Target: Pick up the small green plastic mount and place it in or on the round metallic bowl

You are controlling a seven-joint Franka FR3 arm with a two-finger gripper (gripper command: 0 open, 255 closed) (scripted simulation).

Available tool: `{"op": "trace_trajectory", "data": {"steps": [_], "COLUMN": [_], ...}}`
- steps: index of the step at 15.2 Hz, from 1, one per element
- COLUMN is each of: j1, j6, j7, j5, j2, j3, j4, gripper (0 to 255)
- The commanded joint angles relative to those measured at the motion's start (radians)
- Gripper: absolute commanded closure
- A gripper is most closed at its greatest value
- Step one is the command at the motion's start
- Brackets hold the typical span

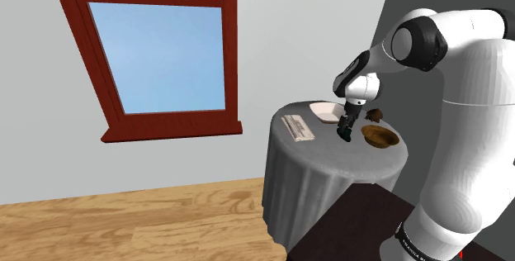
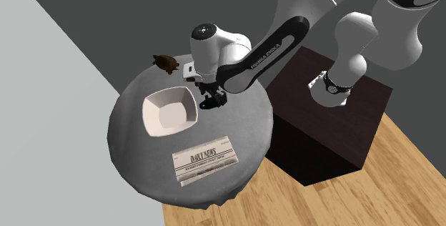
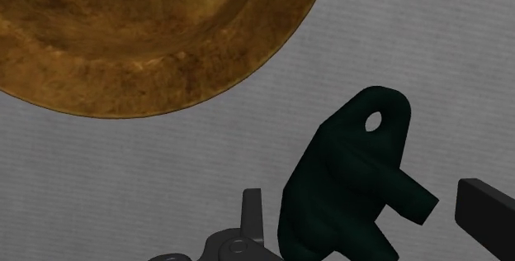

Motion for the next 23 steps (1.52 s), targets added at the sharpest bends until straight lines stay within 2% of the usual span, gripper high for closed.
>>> {"op": "trace_trajectory", "data": {"steps": [1, 5, 6, 15, 23], "j1": [-0.001, -0.001, -0.001, -0.001, 0.029], "j6": [0.002, 0.002, 0.002, 0.002, -0.082], "j7": [-0.001, -0.001, -0.001, -0.001, 0.049], "j5": [0.002, 0.002, 0.002, 0.002, -0.071], "j2": [0.002, 0.002, 0.002, 0.002, -0.083], "j3": [0.001, 0.001, 0.001, 0.001, -0.037], "j4": [0.000, 0.000, 0.000, 0.000, 0.013], "gripper": [0, 0, 255, 255, 255]}}
